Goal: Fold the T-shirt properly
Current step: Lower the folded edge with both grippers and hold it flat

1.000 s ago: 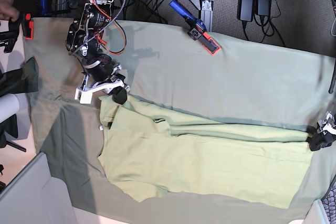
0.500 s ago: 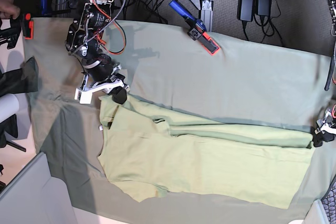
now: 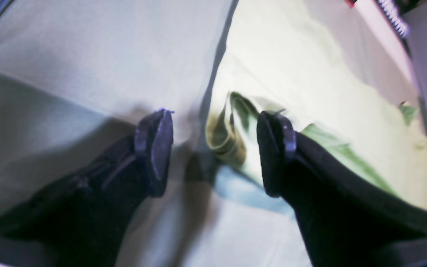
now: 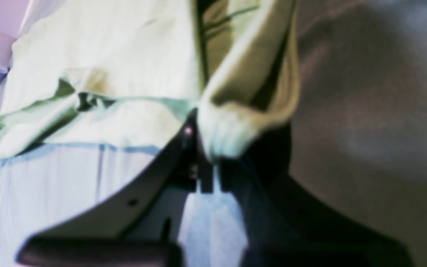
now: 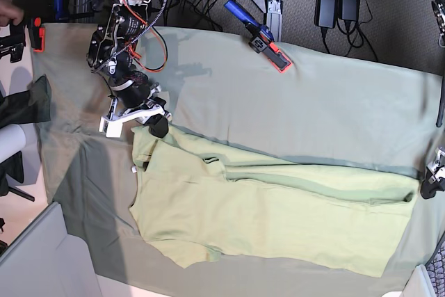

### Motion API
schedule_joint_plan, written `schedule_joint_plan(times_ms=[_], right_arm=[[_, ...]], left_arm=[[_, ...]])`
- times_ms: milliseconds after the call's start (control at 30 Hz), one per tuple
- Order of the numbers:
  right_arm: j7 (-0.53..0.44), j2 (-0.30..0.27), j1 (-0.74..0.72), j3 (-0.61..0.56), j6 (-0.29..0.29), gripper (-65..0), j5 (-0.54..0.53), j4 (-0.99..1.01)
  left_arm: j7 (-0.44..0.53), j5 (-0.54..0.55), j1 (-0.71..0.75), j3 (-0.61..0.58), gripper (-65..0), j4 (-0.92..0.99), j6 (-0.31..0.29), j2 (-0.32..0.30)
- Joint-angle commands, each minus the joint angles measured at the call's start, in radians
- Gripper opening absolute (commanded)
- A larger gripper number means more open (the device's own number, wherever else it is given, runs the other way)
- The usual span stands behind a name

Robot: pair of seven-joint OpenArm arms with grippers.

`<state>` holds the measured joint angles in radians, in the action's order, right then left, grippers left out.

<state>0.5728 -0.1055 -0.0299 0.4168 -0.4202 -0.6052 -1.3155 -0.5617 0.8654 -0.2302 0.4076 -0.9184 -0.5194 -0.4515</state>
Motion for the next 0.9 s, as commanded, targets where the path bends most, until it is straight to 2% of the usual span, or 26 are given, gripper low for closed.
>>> schedule_joint_plan(times_ms=[0, 133, 300, 433, 867], right_arm=[[-0.003, -0.010, -0.011, 0.002, -0.007, -65.0, -0.004, -0.017], [0.000, -0.010, -0.011, 0.002, -0.007, -65.0, -0.004, -0.017], [0.001, -0.010, -0.011, 0.002, -0.007, -65.0, -0.001, -0.017], [0.006, -0.010, -0.010, 0.002, -0.007, -65.0, 0.000, -0.017], [0.008, -0.010, -0.008, 0.002, -0.007, -65.0, -0.001, -0.017]], left_arm=[[0.008, 0.033, -0.022, 0.005, -25.9, -0.014, -0.037, -0.022], [-0.002, 0.082, -0.022, 0.005, -25.9, -0.014, -0.039, -0.010], [-0.001, 0.096, -0.025, 0.005, -25.9, -0.014, -0.039, 0.039], [0.005, 0.095, -0.025, 0.005, -25.9, -0.014, -0.039, 0.066], [0.042, 0.034, -0.038, 0.005, -26.2, -0.014, -0.038, 0.084]])
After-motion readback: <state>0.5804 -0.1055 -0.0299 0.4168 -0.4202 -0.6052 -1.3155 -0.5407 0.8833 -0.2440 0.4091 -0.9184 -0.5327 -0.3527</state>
